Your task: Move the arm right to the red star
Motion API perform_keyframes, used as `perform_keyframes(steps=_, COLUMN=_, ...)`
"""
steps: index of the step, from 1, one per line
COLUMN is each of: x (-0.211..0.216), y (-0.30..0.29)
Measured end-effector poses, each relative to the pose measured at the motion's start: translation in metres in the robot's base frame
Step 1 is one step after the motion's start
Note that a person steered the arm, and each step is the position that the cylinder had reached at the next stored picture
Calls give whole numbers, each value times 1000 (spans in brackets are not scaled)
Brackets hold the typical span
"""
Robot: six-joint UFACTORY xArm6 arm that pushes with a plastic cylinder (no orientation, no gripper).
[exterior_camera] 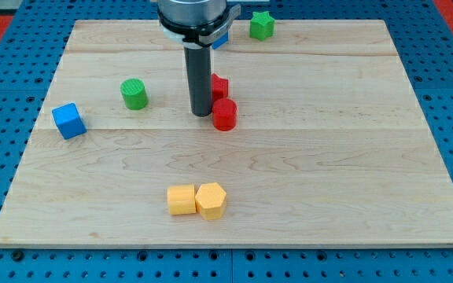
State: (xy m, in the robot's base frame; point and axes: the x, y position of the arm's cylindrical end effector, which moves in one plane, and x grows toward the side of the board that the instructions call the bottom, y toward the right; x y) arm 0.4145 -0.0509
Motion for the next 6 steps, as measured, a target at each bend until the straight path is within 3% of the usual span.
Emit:
perform_keyframes(steps=1, x=13, y=8)
perform_keyframes(steps=3, x=-14, y=186)
perform_keyframes(steps=5, x=-19, y=89)
perform_keyframes(steps=6, x=-19, y=85)
